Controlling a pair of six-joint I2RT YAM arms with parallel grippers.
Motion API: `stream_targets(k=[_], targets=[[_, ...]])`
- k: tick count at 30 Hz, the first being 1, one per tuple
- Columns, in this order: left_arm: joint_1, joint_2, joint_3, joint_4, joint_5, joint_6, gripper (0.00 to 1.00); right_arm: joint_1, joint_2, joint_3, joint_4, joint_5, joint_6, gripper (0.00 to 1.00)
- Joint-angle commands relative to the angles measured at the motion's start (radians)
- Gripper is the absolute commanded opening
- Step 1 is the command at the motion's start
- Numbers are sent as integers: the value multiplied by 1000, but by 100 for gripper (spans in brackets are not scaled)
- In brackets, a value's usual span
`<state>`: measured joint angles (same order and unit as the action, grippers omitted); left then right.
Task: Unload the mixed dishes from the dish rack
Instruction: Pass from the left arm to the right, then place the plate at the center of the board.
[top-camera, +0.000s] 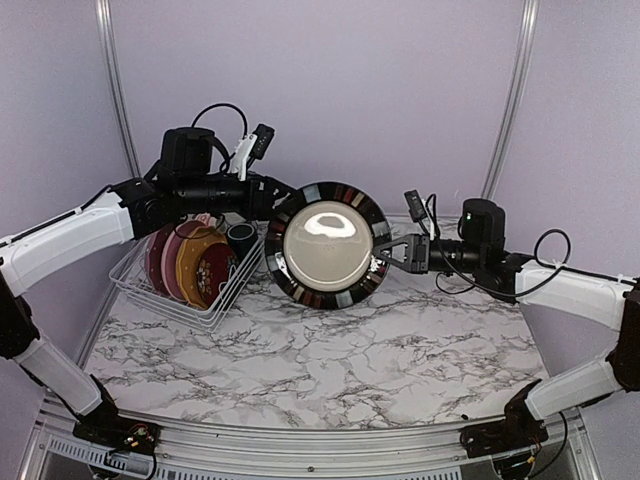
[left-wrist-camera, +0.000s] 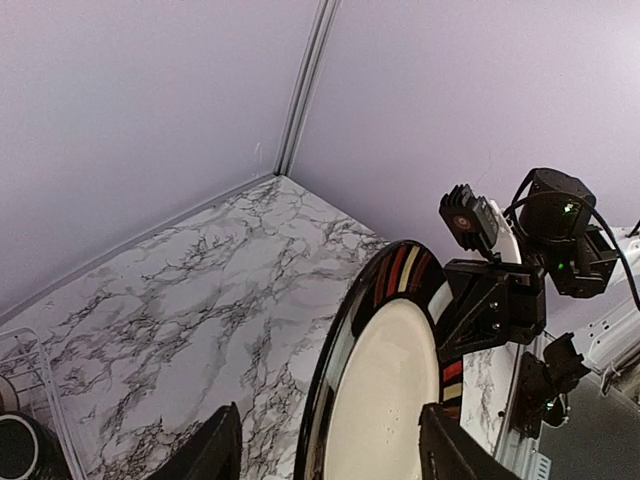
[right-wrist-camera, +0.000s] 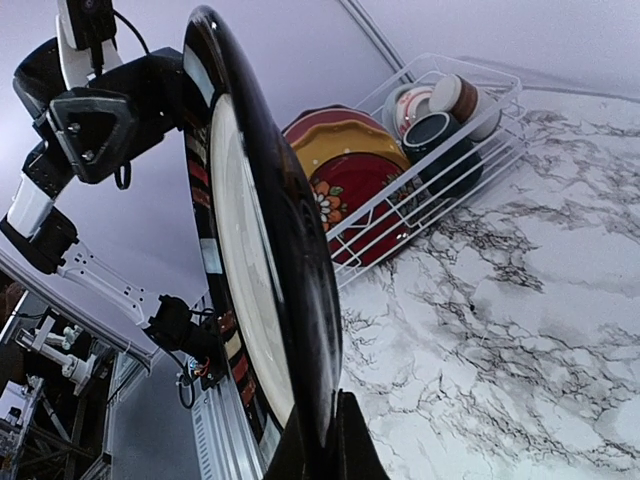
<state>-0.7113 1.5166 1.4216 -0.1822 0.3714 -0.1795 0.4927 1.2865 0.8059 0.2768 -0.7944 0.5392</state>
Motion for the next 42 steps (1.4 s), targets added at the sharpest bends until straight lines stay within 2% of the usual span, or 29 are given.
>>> stream_targets(k=[1,3,4,14,25,30,35,42], targets=[[3,-56,-34,88,-103,-6,79,8,-31,30,48,38,13,0],[4,-67,-43,94,-124,-6,98,3,-34,31,44,48,18,0],[5,-72,-44,94,-137,-7,99,0,-36,29,43,53,22,0],[36,-107,-40,79,-221,-52,99,-105,-45,-8,83,56,105,0],[67,-135,11,-39,-504,-116,99,-262,14,10,35,76,117,0],[67,-162,-3,-62,-619,-151,99,-329,117,36,50,74,132,0],[68,-169,-14,-110,-740,-186,99,-341,257,111,41,83,95,0],[87,-177,-32,-162,-710,-221,99,-342,498,227,104,27,146,0]])
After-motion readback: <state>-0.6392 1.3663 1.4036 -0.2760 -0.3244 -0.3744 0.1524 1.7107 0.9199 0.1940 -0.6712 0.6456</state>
